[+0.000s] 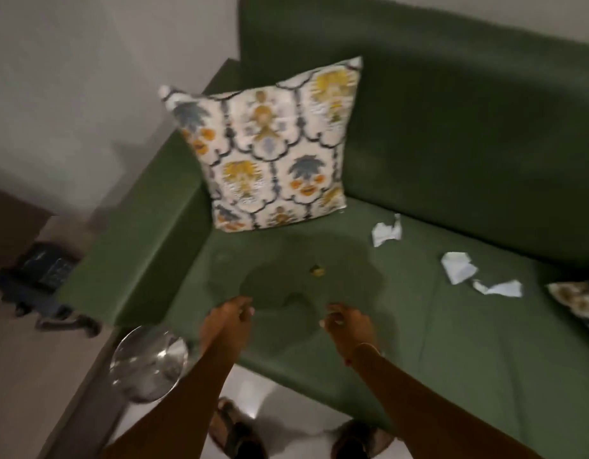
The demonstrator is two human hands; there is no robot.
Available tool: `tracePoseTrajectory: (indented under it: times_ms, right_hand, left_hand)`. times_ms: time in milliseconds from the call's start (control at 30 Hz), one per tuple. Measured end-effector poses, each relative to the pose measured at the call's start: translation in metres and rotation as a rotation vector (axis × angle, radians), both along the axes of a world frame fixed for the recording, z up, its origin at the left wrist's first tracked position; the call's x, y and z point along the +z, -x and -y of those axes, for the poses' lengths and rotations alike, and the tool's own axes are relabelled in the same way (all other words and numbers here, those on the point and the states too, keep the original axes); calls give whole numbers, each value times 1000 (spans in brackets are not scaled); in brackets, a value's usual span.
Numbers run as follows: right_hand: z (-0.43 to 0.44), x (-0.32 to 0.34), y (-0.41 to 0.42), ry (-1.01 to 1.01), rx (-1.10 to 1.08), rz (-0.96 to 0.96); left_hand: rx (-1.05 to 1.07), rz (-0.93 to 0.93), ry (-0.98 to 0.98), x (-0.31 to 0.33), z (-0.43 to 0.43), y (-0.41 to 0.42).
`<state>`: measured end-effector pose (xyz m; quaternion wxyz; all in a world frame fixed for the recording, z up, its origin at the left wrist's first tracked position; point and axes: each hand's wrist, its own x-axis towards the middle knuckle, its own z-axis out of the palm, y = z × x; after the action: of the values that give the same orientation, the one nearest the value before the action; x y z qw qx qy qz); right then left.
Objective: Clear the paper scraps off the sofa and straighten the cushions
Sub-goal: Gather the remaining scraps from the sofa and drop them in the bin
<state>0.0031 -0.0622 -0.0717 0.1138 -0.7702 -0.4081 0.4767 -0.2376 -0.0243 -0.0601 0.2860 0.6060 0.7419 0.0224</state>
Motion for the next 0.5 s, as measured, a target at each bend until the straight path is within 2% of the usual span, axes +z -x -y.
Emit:
tracePoseTrajectory:
  times_ms: [100,233,367,500]
  right_hand:
    - [-1,2,-83,-47,-44,91]
    - [-1,-9,-188,-32,-159,242]
    - [-2,-33,-264,-98,-323,427]
    - [-6,-67,-325,38,-257,584]
  left_hand:
    - [-84,4,-30,-7,-27,-68]
    - [-232,-48,56,-26,-62,-129]
    - [-259,-78,56,-52,-79,-146]
    - [-349,-131,23,-80,-84,-145]
